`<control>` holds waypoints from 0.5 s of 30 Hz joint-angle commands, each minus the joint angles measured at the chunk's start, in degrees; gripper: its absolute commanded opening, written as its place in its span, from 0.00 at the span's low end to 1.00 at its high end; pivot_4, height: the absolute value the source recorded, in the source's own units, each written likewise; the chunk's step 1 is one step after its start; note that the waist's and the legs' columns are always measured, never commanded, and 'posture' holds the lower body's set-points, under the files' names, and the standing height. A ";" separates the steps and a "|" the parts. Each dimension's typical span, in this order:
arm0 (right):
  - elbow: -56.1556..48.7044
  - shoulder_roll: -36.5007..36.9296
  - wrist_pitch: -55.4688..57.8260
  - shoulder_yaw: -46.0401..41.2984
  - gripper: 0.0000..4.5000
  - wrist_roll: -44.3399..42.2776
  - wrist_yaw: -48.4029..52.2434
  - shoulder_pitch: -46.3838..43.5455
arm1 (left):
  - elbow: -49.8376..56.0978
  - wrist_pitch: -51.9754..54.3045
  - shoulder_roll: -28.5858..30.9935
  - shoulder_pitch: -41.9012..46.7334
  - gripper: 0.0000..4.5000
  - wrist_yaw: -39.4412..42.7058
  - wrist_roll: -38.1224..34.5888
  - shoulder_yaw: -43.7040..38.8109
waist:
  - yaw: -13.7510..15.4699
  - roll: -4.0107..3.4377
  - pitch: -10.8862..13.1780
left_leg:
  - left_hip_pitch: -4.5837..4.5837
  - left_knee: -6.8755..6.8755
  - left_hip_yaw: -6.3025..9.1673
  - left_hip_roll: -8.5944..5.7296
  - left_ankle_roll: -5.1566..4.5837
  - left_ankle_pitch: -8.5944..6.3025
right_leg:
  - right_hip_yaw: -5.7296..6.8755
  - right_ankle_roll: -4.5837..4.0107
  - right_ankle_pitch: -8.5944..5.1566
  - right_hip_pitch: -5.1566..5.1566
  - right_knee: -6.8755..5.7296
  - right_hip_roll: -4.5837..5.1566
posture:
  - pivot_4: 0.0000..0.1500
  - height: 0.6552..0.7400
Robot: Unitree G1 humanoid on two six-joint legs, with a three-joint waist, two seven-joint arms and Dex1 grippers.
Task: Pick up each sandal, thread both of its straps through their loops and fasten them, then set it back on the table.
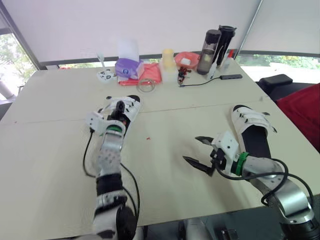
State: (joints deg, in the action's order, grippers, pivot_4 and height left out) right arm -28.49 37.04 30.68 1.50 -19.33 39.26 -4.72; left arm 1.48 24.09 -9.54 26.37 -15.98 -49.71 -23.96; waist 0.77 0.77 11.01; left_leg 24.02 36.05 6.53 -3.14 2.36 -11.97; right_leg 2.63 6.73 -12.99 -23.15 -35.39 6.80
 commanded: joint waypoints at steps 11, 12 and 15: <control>2.44 -12.30 -0.62 -10.40 1.00 -9.74 -7.26 -0.73 | 25.94 12.47 28.61 -18.56 1.00 21.02 9.87 18.04 | 0.05 -0.07 -0.02 | -0.10 -0.05 -0.09 0.00 0.01 -0.01 | -0.27 -0.38 -0.11 0.00 -0.03 -0.08 | 1.00 1.00; 2.42 -13.58 -1.67 -10.67 1.00 -9.58 -8.26 -0.03 | 28.75 10.41 32.48 -22.04 1.00 25.83 12.37 20.09 | -0.02 -0.09 -0.03 | -0.09 -0.09 -0.11 0.00 0.01 -0.01 | -0.32 -0.38 -0.11 -0.06 -0.03 -0.07 | 1.00 1.00; 1.94 -14.94 -3.54 -10.67 1.00 -8.28 -9.64 2.81 | 34.33 8.70 36.94 -29.86 1.00 32.88 11.61 20.75 | -0.19 -0.24 -0.13 | -0.13 -0.41 -0.31 0.03 0.01 -0.02 | -0.54 -0.45 -0.15 -0.22 0.07 -0.07 | 1.00 1.00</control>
State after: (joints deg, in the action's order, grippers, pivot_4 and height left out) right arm -25.28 22.38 28.96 -8.31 -27.75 30.37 -2.91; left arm 31.54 34.33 26.96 -1.67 12.99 -37.37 -3.13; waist 0.59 0.54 10.87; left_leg 23.84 35.48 6.21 -3.10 2.37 -11.99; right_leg 1.89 6.28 -13.14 -23.45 -35.29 6.74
